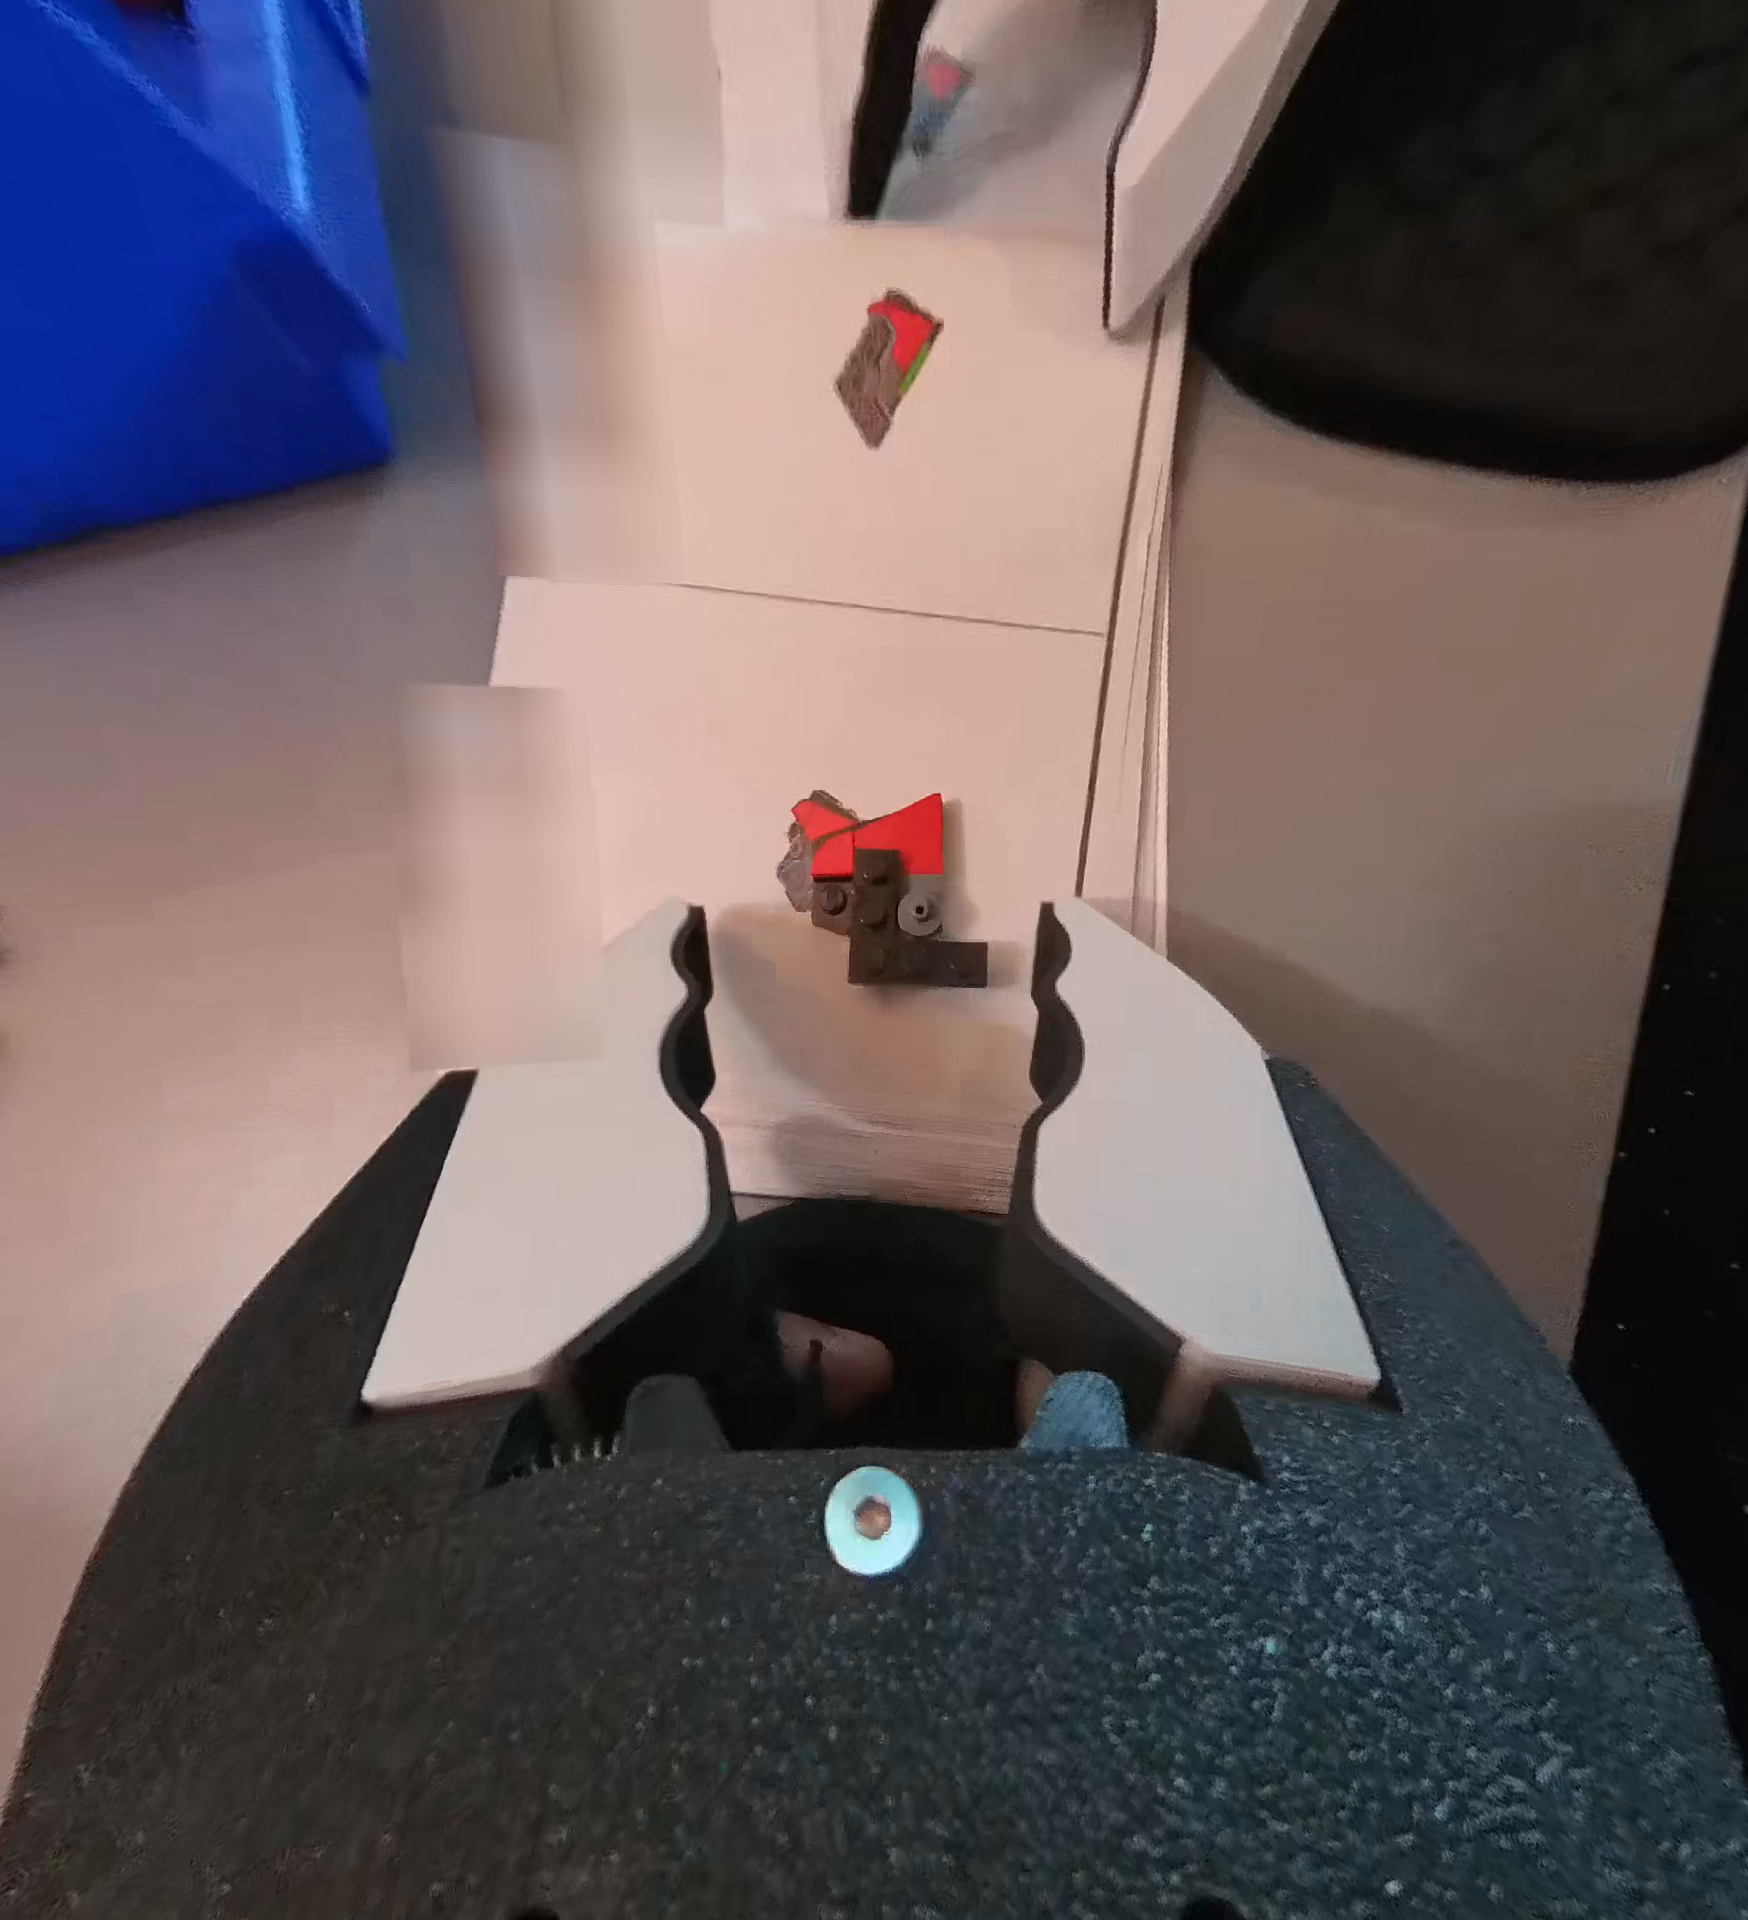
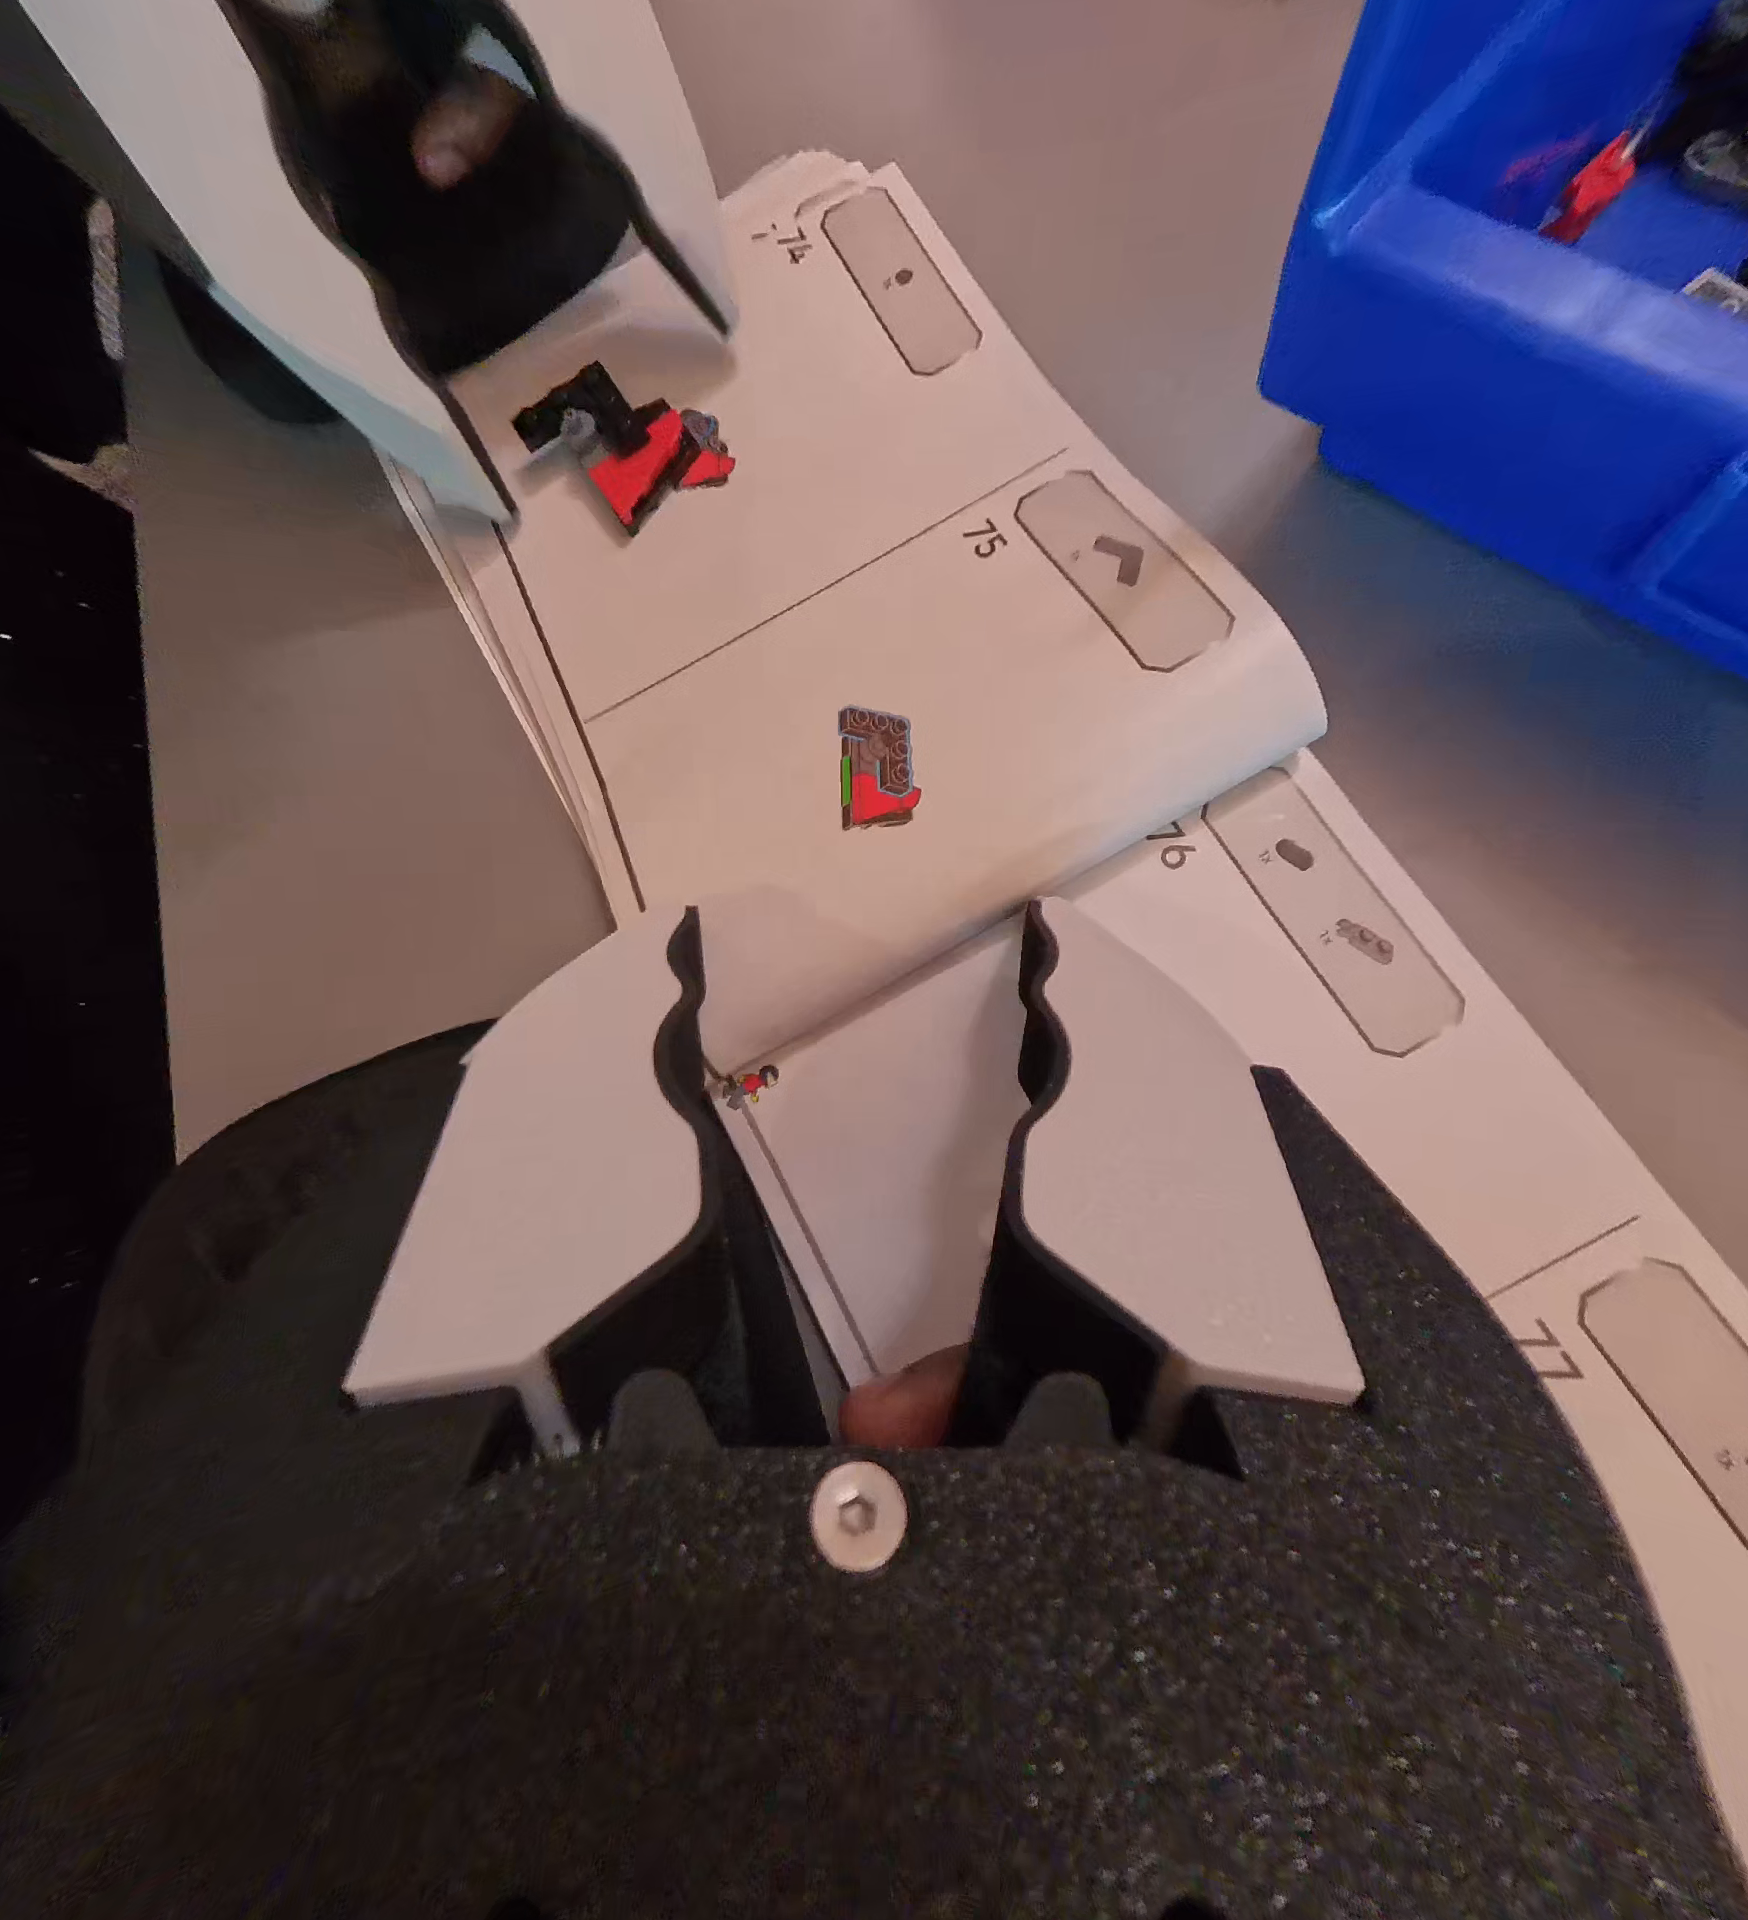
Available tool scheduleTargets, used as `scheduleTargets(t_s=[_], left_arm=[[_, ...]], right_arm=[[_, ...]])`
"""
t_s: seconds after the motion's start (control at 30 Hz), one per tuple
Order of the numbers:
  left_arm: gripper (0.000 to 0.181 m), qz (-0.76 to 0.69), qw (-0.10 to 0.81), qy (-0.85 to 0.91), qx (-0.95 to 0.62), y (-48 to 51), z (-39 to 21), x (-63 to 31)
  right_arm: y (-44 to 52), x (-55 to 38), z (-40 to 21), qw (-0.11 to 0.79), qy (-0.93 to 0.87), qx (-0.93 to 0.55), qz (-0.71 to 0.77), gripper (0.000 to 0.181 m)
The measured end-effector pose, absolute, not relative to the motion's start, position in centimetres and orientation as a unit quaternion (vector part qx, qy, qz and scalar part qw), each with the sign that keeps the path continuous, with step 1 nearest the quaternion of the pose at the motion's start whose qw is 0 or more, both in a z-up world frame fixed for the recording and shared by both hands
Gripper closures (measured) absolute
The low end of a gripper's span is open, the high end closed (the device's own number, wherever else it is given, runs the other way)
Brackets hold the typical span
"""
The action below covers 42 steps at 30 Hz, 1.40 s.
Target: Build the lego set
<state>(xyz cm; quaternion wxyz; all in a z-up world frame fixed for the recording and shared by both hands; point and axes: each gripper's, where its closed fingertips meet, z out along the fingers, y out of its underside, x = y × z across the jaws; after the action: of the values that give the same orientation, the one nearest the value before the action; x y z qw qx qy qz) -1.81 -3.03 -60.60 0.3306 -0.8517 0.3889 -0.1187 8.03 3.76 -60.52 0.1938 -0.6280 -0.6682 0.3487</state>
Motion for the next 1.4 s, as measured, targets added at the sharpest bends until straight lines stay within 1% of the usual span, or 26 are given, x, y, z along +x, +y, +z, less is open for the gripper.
scheduleTargets(t_s=[0.07,0.1,0.17,0.2,0.33,0.47,0.6,0.63,0.7,0.73,0.9,0.97,1.07,1.17,1.2,1.27,1.33,1.4], left_arm=[[0.127,-0.121,0.320,0.398,-0.851,-3.1,-60.9,-1.6],[0.133,-0.117,0.320,0.397,-0.852,-3.0,-60.8,-1.7],[0.152,-0.109,0.323,0.397,-0.852,-2.6,-60.8,-2.0],[0.156,-0.104,0.326,0.397,-0.852,-2.4,-60.7,-2.1],[0.157,-0.091,0.315,0.379,-0.865,-1.6,-60.7,-3.5],[0.157,-0.017,0.307,0.342,-0.888,-0.5,-60.3,-8.0],[0.157,0.031,0.297,0.289,-0.910,0.2,-60.5,-13.3],[0.157,0.033,0.295,0.279,-0.913,0.3,-60.6,-14.2],[0.156,0.019,0.301,0.262,-0.917,0.3,-60.7,-14.9],[0.153,0.018,0.299,0.256,-0.919,0.2,-60.7,-15.2],[0.132,0.041,0.287,0.221,-0.931,-0.4,-60.0,-16.5],[0.130,0.052,0.297,0.204,-0.931,-0.5,-58.7,-16.6],[0.134,0.046,0.361,0.204,-0.909,0.4,-55.7,-14.6],[0.143,-0.030,0.436,0.266,-0.859,1.8,-53.8,-8.3],[0.146,-0.065,0.449,0.295,-0.841,2.0,-53.7,-5.8],[0.148,-0.123,0.447,0.325,-0.824,2.4,-54.6,-1.7],[0.149,-0.161,0.443,0.330,-0.818,3.2,-55.6,1.2],[0.149,-0.191,0.441,0.342,-0.808,3.5,-56.2,3.8]], right_arm=[[3.7,8.0,-60.4,0.191,-0.663,-0.627,0.362,0.121],[3.8,8.0,-60.3,0.190,-0.658,-0.630,0.367,0.122],[3.8,8.0,-60.3,0.188,-0.654,-0.633,0.369,0.123],[3.8,8.0,-60.3,0.190,-0.656,-0.632,0.366,0.123],[3.7,8.0,-60.4,0.196,-0.666,-0.625,0.357,0.120],[3.5,8.1,-60.2,0.206,-0.671,-0.617,0.356,0.120],[3.6,9.3,-56.1,0.293,-0.657,-0.574,0.390,0.130],[4.6,10.2,-55.2,0.308,-0.638,-0.591,0.386,0.133],[6.5,12.5,-54.8,0.309,-0.598,-0.645,0.361,0.138],[6.8,13.4,-55.0,0.302,-0.587,-0.664,0.351,0.141],[5.7,13.7,-58.4,0.264,-0.568,-0.707,0.330,0.137],[5.5,13.4,-59.7,0.251,-0.566,-0.718,0.317,0.135],[5.1,12.7,-59.9,0.242,-0.577,-0.716,0.310,0.134],[4.4,10.9,-58.8,0.243,-0.581,-0.699,0.340,0.137],[4.0,10.3,-59.0,0.229,-0.585,-0.697,0.345,0.137],[2.0,9.9,-60.7,0.150,-0.609,-0.694,0.355,0.139],[1.8,9.5,-60.5,0.144,-0.612,-0.690,0.359,0.141],[2.5,9.2,-60.1,0.167,-0.603,-0.693,0.358,0.142]])
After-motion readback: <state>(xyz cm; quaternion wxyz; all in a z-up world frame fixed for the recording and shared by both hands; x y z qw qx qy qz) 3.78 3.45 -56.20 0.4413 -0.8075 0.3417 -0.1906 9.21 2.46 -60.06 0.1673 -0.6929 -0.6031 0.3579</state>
